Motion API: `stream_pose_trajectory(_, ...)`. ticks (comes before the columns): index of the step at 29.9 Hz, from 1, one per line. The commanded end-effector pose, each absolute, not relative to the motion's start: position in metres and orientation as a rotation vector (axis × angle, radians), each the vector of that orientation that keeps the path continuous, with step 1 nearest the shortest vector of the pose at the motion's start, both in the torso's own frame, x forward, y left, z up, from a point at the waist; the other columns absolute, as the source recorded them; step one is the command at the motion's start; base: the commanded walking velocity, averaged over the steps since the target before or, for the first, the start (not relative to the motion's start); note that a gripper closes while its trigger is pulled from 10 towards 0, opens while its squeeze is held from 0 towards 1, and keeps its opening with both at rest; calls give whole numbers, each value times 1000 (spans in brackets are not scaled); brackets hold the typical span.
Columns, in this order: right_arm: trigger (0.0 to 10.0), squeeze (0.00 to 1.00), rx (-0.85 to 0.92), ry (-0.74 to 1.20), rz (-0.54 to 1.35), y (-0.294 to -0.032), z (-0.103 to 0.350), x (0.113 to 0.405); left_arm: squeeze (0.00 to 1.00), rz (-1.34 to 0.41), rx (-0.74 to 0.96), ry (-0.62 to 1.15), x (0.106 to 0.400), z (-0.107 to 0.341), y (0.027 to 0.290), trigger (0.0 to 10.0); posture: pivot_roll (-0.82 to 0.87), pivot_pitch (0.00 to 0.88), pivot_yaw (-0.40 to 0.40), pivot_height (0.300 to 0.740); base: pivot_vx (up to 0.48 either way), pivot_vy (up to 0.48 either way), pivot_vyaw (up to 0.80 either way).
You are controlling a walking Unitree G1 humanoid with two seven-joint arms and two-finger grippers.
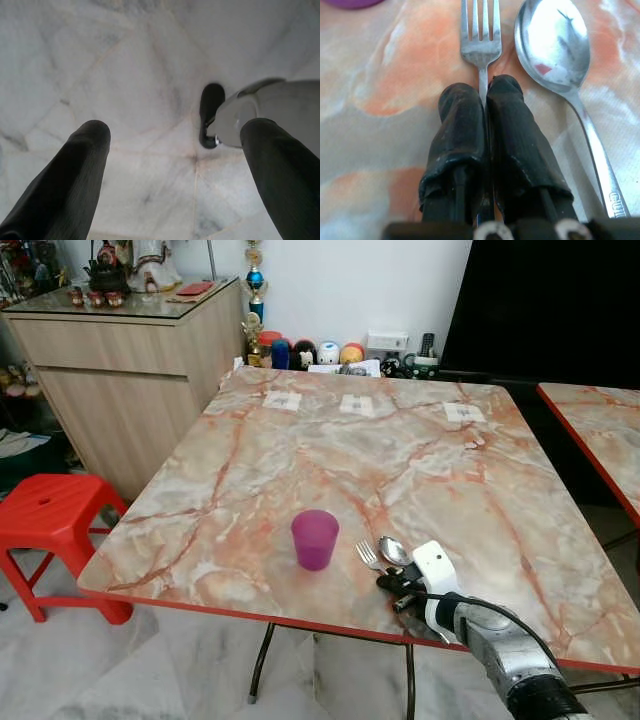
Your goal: Setting the table
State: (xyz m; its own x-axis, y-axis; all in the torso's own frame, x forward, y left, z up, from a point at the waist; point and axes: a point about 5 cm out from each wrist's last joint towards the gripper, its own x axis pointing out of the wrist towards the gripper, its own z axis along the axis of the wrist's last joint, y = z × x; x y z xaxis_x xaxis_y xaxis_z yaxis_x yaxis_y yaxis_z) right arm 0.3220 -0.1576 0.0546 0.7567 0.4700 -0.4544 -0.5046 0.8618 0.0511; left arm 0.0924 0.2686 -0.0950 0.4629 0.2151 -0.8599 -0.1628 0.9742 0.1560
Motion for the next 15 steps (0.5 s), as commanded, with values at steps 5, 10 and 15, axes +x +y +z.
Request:
stream_pose_trajectory(5,0,0,-34,387,504,-145,65,327,0,200,33,1051,112,-98,246,10000,83,0,-23,740,0,0,0)
stream_pose_trajectory(10,10000,0,-102,258,464,-141,82,333,0,181,25,1045,122,-100,228,10000,80,0,-25,740,0,0,0)
stream_pose_trajectory(15,10000,0,-95,142,333,-148,97,338,0,185,23,1053,117,-101,230,10000,75,0,-31,740,0,0,0)
